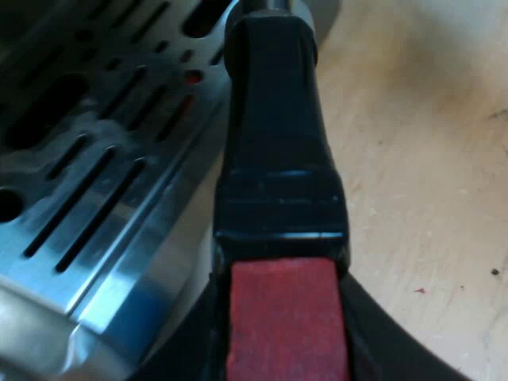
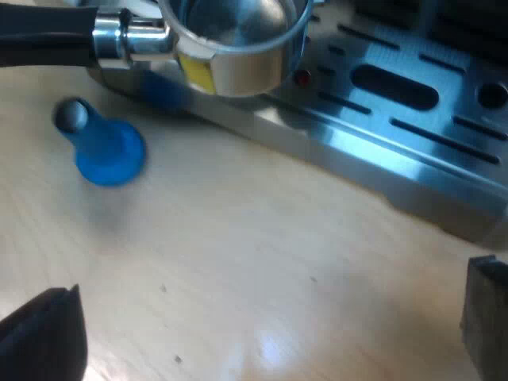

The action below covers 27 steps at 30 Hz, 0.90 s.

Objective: Put the handle in the coffee machine

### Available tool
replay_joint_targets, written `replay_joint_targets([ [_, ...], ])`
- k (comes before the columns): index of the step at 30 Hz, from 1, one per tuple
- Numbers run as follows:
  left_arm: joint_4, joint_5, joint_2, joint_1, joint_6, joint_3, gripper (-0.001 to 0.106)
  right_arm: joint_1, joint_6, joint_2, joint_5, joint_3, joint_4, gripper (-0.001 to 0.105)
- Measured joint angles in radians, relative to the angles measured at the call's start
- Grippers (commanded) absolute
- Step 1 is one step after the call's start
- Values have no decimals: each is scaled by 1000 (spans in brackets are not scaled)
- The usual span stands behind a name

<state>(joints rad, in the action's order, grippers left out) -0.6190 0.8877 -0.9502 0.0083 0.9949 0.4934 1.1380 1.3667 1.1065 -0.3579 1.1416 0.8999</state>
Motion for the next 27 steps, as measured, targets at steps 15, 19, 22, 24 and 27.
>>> replay_joint_targets([
  [15,-301,1,11,188,-278,103,0,218,-39,0,-332,0,-165,97],
  [19,-323,1,11,226,-312,104,0,267,-48,3,-428,0,-182,97],
  [22,-324,10,11,266,-338,104,0,309,-60,34,-513,0,-223,97],
  [24,-324,10,11,272,-339,104,0,324,-59,65,-557,0,-254,97],
  [27,-324,22,11,271,-341,104,0,333,-59,123,-584,0,-309,97],
])
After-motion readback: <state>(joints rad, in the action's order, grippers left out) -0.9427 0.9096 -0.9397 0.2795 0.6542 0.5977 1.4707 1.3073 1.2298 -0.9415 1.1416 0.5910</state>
